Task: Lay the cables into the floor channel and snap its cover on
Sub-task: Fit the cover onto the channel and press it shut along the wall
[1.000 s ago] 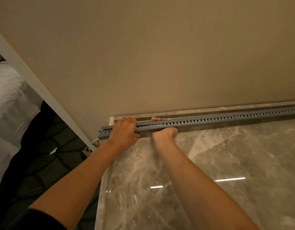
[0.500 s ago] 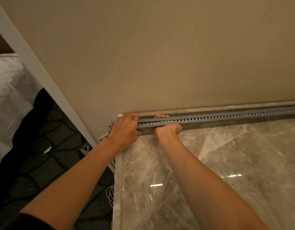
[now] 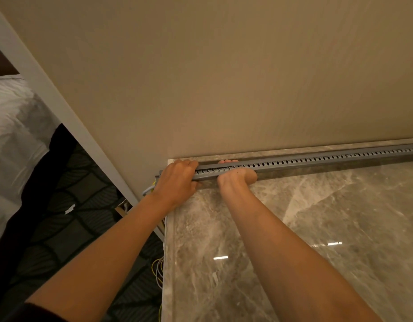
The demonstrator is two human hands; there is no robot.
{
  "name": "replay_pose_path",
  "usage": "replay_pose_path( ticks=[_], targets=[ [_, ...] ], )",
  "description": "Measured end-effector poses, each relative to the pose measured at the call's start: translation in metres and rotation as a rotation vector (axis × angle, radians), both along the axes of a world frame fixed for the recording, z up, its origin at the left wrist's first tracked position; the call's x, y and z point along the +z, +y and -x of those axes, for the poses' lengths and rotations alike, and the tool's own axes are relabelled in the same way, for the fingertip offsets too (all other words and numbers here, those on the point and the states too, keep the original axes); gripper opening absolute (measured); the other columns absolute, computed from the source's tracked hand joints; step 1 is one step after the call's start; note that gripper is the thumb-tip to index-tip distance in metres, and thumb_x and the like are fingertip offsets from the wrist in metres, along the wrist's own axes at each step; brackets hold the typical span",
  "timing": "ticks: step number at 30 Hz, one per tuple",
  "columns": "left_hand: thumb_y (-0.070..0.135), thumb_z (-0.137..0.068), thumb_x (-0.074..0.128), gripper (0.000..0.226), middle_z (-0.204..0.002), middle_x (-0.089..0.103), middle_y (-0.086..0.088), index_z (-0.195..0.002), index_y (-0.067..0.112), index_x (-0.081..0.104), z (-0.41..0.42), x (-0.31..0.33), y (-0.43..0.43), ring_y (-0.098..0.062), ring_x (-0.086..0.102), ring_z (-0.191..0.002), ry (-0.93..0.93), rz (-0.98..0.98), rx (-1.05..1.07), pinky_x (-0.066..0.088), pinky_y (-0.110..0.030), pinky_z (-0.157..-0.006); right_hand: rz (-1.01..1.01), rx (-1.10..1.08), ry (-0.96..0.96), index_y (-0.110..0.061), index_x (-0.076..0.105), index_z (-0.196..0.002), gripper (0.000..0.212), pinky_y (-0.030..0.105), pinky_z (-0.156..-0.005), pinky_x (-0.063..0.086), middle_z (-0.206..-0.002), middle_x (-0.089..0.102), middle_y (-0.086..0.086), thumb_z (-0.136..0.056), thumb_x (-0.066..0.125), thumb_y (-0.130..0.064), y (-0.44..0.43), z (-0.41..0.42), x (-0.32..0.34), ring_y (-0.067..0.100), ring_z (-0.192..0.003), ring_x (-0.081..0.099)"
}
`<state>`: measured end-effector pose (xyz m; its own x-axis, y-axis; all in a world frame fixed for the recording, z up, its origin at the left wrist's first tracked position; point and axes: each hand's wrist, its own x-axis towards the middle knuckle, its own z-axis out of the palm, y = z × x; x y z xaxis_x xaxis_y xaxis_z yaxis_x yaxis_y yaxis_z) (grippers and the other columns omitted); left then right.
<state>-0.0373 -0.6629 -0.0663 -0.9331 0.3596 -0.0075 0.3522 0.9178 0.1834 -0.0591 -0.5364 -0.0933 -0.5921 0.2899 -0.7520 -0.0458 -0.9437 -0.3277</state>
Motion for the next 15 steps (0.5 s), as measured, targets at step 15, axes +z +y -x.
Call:
replay_pose_path(
  ticks=[15],
  targets=[
    [0.024, -0.089, 0.062, 0.035, -0.116, 0.061, -0.012, -0.118, 0.005, 0.056, -0.013, 0.005, -0.048, -0.028, 0.057, -0.102, -0.082, -0.168, 0.091, 0.045, -0.034, -0.085, 0.182, -0.149, 0.038, -0.011, 0.041, -0.066, 0.046, 0.029, -0.048, 0.044, -0.060, 0.043, 0.008, -0.100, 0.016, -0.030, -0.010, -0.010, 0.014, 0.022, -0.048, 0.042]
  ],
)
